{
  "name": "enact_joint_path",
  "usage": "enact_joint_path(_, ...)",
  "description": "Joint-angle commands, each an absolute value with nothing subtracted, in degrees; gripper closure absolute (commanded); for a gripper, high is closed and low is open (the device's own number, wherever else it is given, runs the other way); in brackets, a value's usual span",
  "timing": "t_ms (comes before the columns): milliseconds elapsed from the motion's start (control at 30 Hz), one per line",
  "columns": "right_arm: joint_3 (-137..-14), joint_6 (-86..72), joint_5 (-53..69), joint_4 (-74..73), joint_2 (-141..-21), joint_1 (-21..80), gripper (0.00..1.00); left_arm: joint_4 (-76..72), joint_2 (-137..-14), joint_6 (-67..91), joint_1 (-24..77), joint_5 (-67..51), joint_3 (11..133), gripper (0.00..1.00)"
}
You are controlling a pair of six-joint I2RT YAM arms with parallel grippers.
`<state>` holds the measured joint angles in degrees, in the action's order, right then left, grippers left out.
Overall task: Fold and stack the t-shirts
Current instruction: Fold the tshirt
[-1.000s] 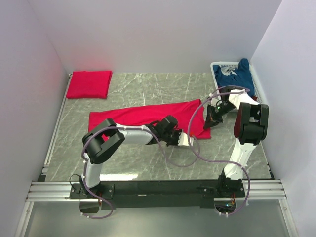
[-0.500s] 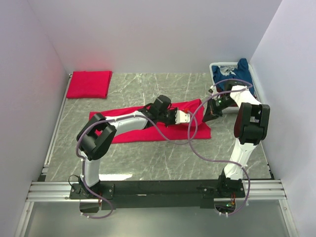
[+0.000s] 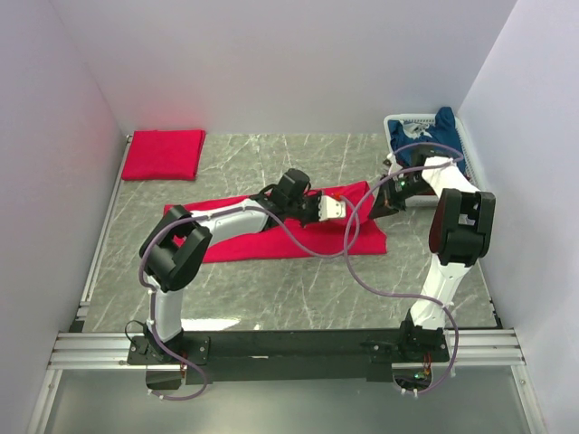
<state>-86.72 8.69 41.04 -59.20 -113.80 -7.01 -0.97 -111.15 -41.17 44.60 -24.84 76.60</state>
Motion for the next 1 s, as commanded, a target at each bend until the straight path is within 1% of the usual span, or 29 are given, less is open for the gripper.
enact_joint_path(0, -92.27, 6.86, 41.66, -56.95, -111.96, -6.68, 1.0, -2.2, -111.35, -42.01, 42.63, -26.11, 81.11, 1.0)
enact_joint_path(267, -101.32, 5.54, 40.17, -57.04, -118.12, -5.54, 1.0, -3.95, -114.6, -42.63, 39.73, -24.87, 83.06, 0.99)
enact_joint_path(467, -104.23, 4.57, 38.76, -56.43, -121.46, -4.48, 1.0, -4.83, -116.8, -42.01, 38.58, -24.26, 83.67, 1.0)
enact_joint_path(567, -104.76, 4.31, 37.36, -56.34, -122.78, -3.61, 1.0, -4.49, -117.33, -40.79, 38.23, -24.08, 84.02, 0.98)
enact_joint_path(633, -104.94, 4.39, 36.3, -56.51, -123.31, -3.08, 1.0, -3.17, -117.68, -39.99, 38.06, -24.78, 85.16, 0.92)
enact_joint_path(667, -104.42, 4.39, 35.34, -56.25, -123.31, -2.73, 1.0, -1.95, -118.21, -38.34, 37.97, -24.87, 85.86, 0.85)
enact_joint_path(733, -102.67, 4.22, 34.02, -55.47, -122.44, -2.64, 1.0, -0.18, -119.0, -36.57, 37.79, -26.71, 88.41, 0.78)
enact_joint_path(767, -102.05, 4.39, 33.58, -55.29, -122.17, -2.55, 1.0, 1.65, -119.87, -34.65, 37.62, -27.33, 89.37, 0.72)
enact_joint_path(900, -98.97, 5.53, 31.82, -55.2, -120.33, -2.37, 1.0, 5.62, -121.81, -30.24, 37.09, -30.41, 93.51, 0.59)
enact_joint_path(967, -97.48, 6.41, 30.94, -55.46, -119.97, -2.11, 1.0, 6.5, -123.21, -28.66, 37.09, -31.63, 94.48, 0.57)
